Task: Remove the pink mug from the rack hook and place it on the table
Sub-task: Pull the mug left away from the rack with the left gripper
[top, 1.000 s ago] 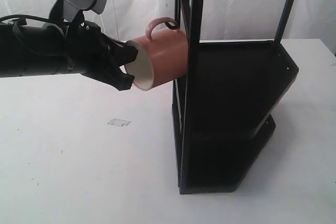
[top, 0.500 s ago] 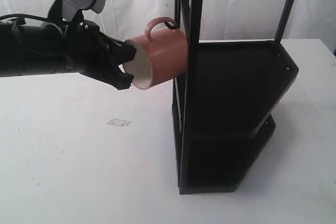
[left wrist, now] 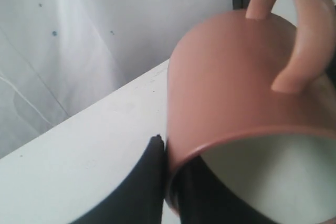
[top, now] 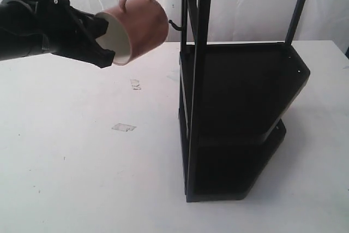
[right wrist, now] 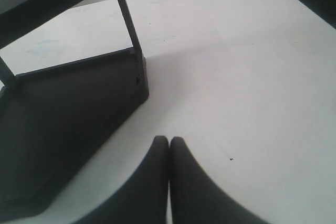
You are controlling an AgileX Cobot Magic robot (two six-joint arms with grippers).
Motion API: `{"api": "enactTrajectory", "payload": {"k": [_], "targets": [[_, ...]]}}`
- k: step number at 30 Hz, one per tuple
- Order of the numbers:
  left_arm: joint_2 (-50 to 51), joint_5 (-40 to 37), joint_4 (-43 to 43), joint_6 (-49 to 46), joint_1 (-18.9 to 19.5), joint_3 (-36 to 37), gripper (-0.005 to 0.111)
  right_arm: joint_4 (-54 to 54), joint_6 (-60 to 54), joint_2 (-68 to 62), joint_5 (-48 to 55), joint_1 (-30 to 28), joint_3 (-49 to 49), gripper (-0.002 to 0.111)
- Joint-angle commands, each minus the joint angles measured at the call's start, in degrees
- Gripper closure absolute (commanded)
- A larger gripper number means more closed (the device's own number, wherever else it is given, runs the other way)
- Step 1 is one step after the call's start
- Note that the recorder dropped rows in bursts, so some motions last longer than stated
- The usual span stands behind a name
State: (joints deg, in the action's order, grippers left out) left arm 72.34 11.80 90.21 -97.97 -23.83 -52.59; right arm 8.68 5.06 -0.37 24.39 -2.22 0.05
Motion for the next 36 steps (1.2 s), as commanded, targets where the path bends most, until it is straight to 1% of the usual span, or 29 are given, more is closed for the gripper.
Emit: {"api": "enactTrajectory", "payload": {"k": [1, 3, 4, 9, 14, 19, 22, 23, 25, 29, 31, 33, 36], "targets": [[-1.88, 1.94, 3.74, -3.80, -0.32, -0.03, 0.107, -0.55, -0.12, 0.37, -0.31, -0.14, -0.05, 0.108], [-2.90, 4.57, 8.87, -8.05, -0.32, -0.03, 0.107, -0.55, -0.12, 0.37, -0.31, -0.14, -0.05, 0.108], [-3.36, 5.98, 9.74, -10.02, -0.32, -0.03, 0.107, -0.55, -0.12, 0.37, -0.31, -0.14, -0.05, 0.108], [-6.37, 14.91, 9.74, -16.53, -0.32, -0.17, 0.107, -0.55, -0.12, 0.37, -0.31, -0.14, -0.05, 0.108], [-8.01, 23.73, 9.74, -20.80, -0.32, -0.17, 0.107, -0.55, -0.12, 0.37, -0.31, -0.14, -0.05, 0.108], [-8.01, 25.86, 9.74, -22.32, -0.32, -0.03, 0.107, -0.55, -0.12, 0.37, -0.31, -0.14, -0.05, 0.108], [-8.01, 23.81, 9.74, -21.72, -0.32, 0.16, 0.107, -0.55, -0.12, 0.37, -0.31, -0.14, -0.05, 0.108], [-8.04, 21.89, 9.74, -20.75, -0.32, 0.60, 0.107, -0.55, -0.12, 0.37, -0.31, -0.14, -0.05, 0.108], [-8.28, 16.40, 9.74, -19.72, -0.32, 2.12, 0.107, -0.55, -0.12, 0.37, -0.31, -0.14, -0.05, 0.108], [-8.28, -1.21, 9.74, -20.33, -0.32, 6.55, 0.107, -0.55, -0.12, 0.37, -0.31, -0.14, -0.05, 0.108], [-8.28, -6.58, 9.74, -20.21, -0.32, 7.85, 0.107, -0.55, -0.12, 0.37, -0.31, -0.14, -0.05, 0.108], [-8.28, -7.35, 9.74, -19.28, -0.32, 7.87, 0.107, -0.55, -0.12, 0.37, -0.31, -0.14, -0.05, 0.108], [-8.28, -3.58, 9.74, -15.25, -0.32, 7.87, 0.107, -0.55, 1.80, 0.37, -0.31, -0.14, -0.05, 0.108]]}}
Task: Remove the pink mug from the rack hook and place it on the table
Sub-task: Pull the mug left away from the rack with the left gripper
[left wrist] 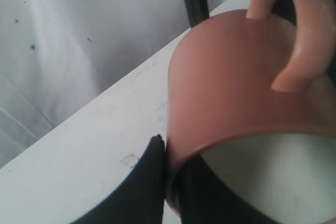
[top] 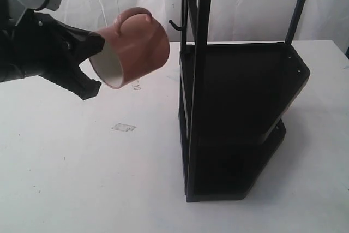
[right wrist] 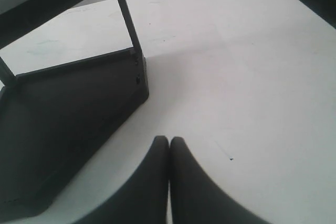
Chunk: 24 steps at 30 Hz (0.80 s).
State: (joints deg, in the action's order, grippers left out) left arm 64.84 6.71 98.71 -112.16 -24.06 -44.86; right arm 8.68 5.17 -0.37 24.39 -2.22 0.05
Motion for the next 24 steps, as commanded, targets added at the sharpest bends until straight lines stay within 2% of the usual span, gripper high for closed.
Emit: {"api": "enactTrajectory", "payload": {"k": [1, 9, 14, 17, 21, 24], "targets": [[-0.77, 3.12, 1.23, -0.57, -0.09, 0.15, 0.107, -0.55, 1.59, 0.37, -0.31, -0.14, -0.05, 0.108], [-0.77, 4.20, 1.23, -8.77, -0.09, 0.15, 0.107, -0.55, 1.59, 0.37, -0.31, -0.14, -0.05, 0.108], [-0.77, 3.19, 1.23, -8.80, -0.09, 0.15, 0.107, -0.55, 1.59, 0.37, -0.31, -0.14, -0.05, 0.108], [-0.77, -1.01, 1.23, -8.80, -0.09, 0.25, 0.107, -0.55, 1.59, 0.37, -0.31, -0.14, -0.05, 0.108], [-0.77, -12.87, 1.23, -8.44, -0.09, 2.74, 0.107, -0.55, 1.59, 0.37, -0.31, -0.14, -0.05, 0.108], [-0.77, -12.43, -0.60, -5.54, -0.09, 3.12, 0.107, -0.55, 1.59, 0.37, -0.31, -0.14, -0.05, 0.108]]}}
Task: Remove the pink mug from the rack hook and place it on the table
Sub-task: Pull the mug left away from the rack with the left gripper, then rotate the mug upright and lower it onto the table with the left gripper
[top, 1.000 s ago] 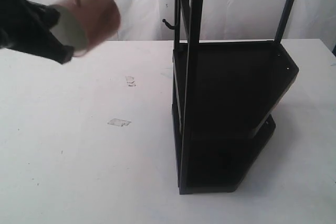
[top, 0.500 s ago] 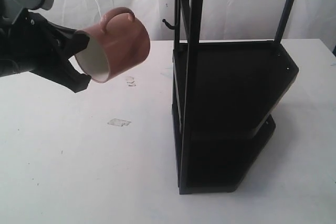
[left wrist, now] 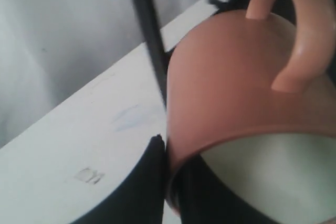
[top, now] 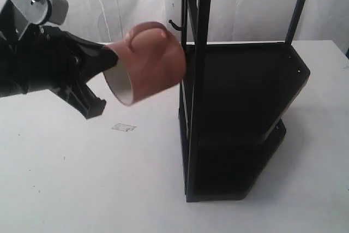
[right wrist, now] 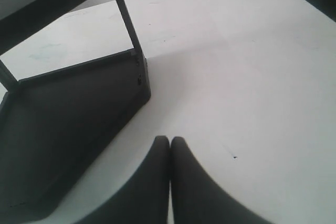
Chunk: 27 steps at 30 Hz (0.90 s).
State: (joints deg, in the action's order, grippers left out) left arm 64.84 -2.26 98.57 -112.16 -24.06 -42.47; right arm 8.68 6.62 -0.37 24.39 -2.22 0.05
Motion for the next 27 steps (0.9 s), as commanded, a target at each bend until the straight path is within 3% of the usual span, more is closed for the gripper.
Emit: {"api": "enactTrajectory", "payload": {"k": [1, 4, 6, 12, 14, 15, 19, 24, 27], "targets": [[-0.77, -0.93, -2.41, -1.97, -0.09, 0.44, 0.107, -0.55, 0.14, 0.37, -0.31, -0.14, -0.05, 0.108], [-0.77, 5.23, -20.52, 20.62, -0.09, 0.08, 0.107, -0.55, 0.14, 0.37, -0.31, -0.14, -0.05, 0.108], [-0.89, 5.05, -38.43, 41.51, 0.02, 0.08, 0.107, -0.55, 0.14, 0.37, -0.31, -0.14, -0.05, 0.108], [-0.89, -1.49, -85.75, 91.88, 0.02, -0.94, 0.107, -0.55, 0.14, 0.37, -0.31, -0.14, -0.05, 0.108], [-0.89, -6.97, -96.21, 106.50, 0.02, -2.47, 0.107, -0.55, 0.14, 0.37, -0.31, -0.14, -0.05, 0.108], [-0.79, -14.44, -106.17, 115.43, 0.02, -5.01, 0.107, -0.55, 0.14, 0.37, -0.31, -0.14, -0.05, 0.108], [-0.54, -27.63, -118.66, 124.60, 0.02, -9.74, 0.107, -0.55, 0.14, 0.37, -0.31, -0.14, -0.05, 0.108], [1.67, -40.25, -117.66, 124.83, 0.02, -14.77, 0.107, -0.55, 0.14, 0.37, -0.31, -0.14, -0.05, 0.108], [6.54, -53.81, -113.19, 118.34, 0.02, -22.36, 0.107, -0.55, 0.14, 0.37, -0.31, -0.14, -0.05, 0.108]]}}
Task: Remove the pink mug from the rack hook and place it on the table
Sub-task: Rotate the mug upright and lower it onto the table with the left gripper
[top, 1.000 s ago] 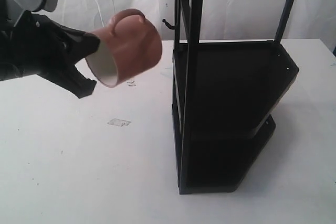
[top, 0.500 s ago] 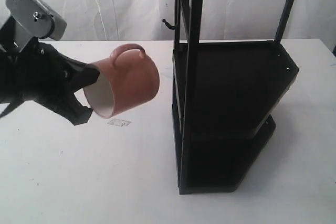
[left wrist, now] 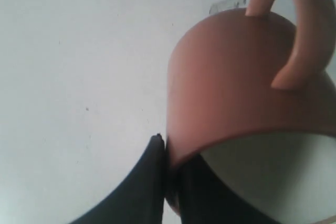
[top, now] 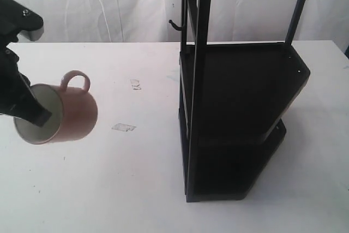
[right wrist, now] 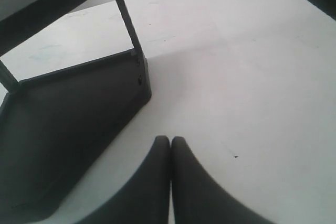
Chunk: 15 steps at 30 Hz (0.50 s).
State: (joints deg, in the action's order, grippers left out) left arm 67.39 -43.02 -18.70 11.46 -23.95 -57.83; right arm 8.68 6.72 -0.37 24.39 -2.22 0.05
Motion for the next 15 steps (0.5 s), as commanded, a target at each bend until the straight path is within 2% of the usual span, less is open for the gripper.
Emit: {"api": "enactTrajectory", "payload": {"k": [1, 2, 8, 15], "targets": [[4.80, -15.19, 5.09, -7.01, -0.08, -8.38, 0.107, -0.55, 0.04, 0.37, -0.31, -0.14, -0.05, 0.108], [6.73, -19.40, 7.19, -10.27, -0.08, -11.60, 0.107, -0.55, 0.04, 0.37, -0.31, -0.14, -0.05, 0.108], [14.22, -26.94, 8.33, -13.40, -0.08, -24.88, 0.107, -0.55, 0.04, 0.37, -0.31, -0.14, -0.05, 0.108], [26.10, -26.94, 7.92, -15.05, -0.08, -32.14, 0.107, -0.55, 0.04, 0.37, -0.31, -0.14, -0.05, 0.108]]}}
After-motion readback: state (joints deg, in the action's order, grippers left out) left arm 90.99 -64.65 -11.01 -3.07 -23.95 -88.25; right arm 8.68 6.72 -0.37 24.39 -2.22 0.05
